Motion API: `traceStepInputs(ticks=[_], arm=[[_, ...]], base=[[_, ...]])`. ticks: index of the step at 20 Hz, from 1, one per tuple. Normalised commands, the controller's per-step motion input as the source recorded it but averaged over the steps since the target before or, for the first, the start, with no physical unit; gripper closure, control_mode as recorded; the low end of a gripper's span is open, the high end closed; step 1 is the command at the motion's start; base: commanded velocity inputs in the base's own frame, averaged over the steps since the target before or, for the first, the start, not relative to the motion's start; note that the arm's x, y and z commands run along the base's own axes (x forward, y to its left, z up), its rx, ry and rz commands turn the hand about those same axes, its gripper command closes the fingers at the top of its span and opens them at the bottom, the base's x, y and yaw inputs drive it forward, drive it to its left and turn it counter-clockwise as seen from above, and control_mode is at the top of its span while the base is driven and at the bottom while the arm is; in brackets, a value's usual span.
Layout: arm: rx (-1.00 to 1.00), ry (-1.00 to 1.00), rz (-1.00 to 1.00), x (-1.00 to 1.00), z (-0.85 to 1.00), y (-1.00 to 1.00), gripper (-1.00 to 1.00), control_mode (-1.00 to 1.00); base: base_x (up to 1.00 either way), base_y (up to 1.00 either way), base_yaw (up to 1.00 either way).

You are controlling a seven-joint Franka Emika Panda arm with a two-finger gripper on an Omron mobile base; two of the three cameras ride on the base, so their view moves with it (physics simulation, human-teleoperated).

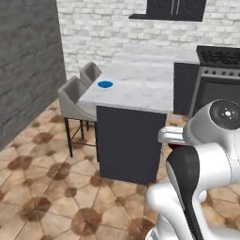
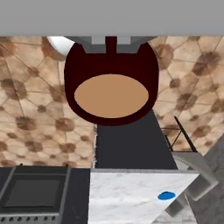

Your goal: Pick the cup of tea, navigate to the dining table, and place it on the saucer.

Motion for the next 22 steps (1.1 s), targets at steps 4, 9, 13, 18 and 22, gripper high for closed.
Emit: traceStepInputs(ticks=[4, 9, 13, 18, 22], arm=[[0.00, 0.00, 0.00, 0.00, 0.00, 0.00, 1.00, 1.00], [0.00, 0.00, 0.00, 0.00, 0.00, 0.00, 1.00, 1.00], [0.00, 0.00, 0.00, 0.00, 0.00, 0.00, 1.00, 1.00], [0.00, 0.00, 0.00, 0.00, 0.00, 0.00, 1.00, 1.00], [0.00, 0.00, 0.00, 0.00, 0.00, 0.00, 1.00, 1.00]], base=[[0.49, 0.70, -0.48], [0.48, 0.75, -0.49], [0.42, 0.80, -0.51], [0.38, 0.82, -0.50], [0.33, 0.84, -0.48]])
